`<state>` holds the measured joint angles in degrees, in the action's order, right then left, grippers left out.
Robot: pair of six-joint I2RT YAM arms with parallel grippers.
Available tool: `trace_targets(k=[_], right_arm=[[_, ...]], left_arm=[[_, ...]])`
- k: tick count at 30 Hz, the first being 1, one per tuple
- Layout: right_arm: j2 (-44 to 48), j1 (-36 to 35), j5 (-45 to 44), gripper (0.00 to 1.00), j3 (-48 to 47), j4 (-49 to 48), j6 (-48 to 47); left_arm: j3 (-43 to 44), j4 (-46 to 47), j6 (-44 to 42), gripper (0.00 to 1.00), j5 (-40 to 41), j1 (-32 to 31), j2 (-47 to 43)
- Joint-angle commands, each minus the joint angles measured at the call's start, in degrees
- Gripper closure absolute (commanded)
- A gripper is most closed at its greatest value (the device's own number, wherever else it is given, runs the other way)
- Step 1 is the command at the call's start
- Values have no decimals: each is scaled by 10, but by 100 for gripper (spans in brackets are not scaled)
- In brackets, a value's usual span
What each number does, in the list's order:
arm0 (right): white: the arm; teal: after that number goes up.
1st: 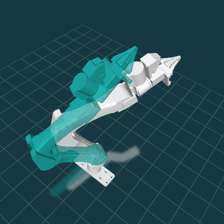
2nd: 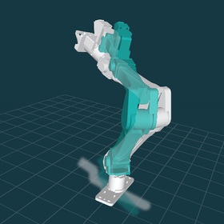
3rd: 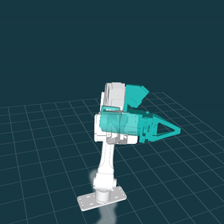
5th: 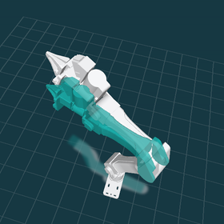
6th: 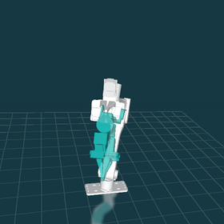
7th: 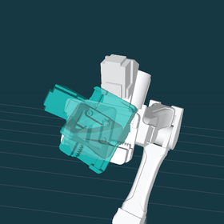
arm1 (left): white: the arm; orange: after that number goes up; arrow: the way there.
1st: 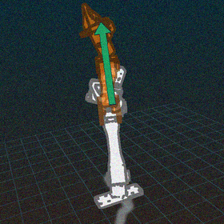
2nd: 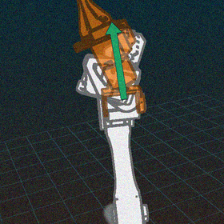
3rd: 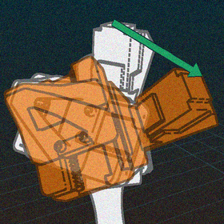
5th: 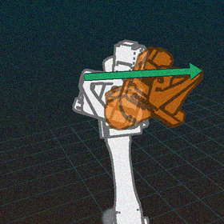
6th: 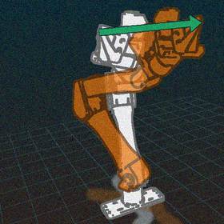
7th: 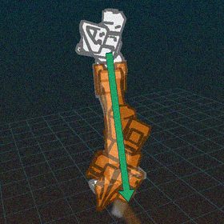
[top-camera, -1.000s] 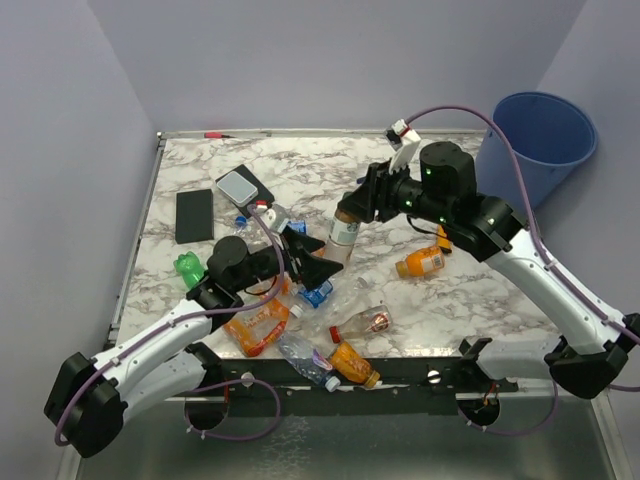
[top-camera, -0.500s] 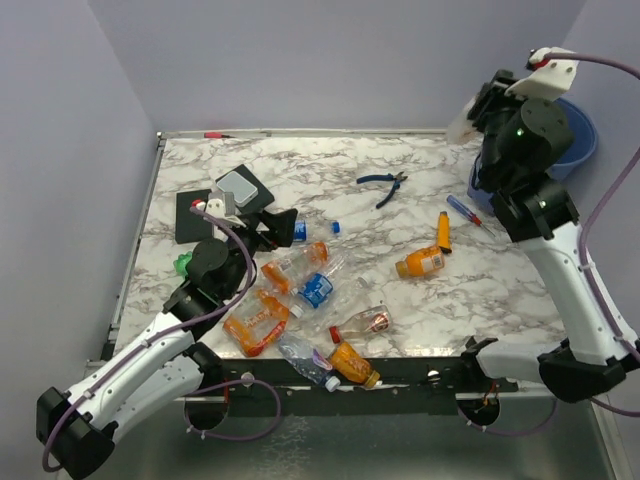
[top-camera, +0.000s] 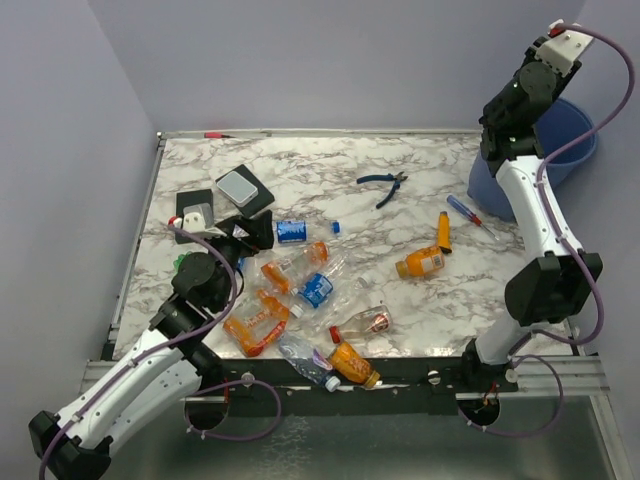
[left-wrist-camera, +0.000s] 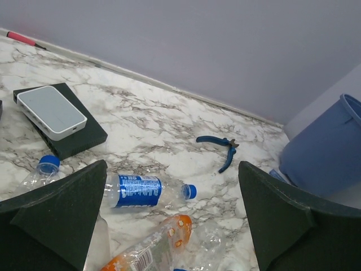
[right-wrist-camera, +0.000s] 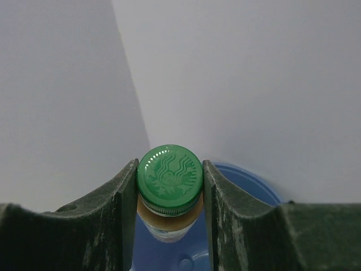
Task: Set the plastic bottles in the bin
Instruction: Place the plastic bottle in the trash bin.
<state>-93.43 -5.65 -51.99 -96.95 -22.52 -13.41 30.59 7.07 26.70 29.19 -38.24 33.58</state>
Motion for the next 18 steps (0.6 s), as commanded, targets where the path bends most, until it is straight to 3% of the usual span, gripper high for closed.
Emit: trace_targets(k=[1, 4, 9, 12, 15, 18], right_arm=[[-46, 40, 15, 99, -58, 78, 33], [-64, 53, 39, 99, -62, 175, 88], [-70, 53, 114, 99, -45, 265, 178], [-79, 53, 146, 93, -46, 300, 212], [-79, 53, 167, 77, -38, 314, 230], [-73, 53, 177, 47, -27, 315, 235]], left_arm=[[-5, -20, -17, 1, 6, 1, 20], [23, -59, -12, 1, 6, 1, 63], [39, -70, -3, 1, -21, 1, 99], [39, -70, -1, 1, -27, 1, 101], [38, -70, -1, 1, -25, 1, 99], [37, -70, -1, 1, -25, 1, 97]])
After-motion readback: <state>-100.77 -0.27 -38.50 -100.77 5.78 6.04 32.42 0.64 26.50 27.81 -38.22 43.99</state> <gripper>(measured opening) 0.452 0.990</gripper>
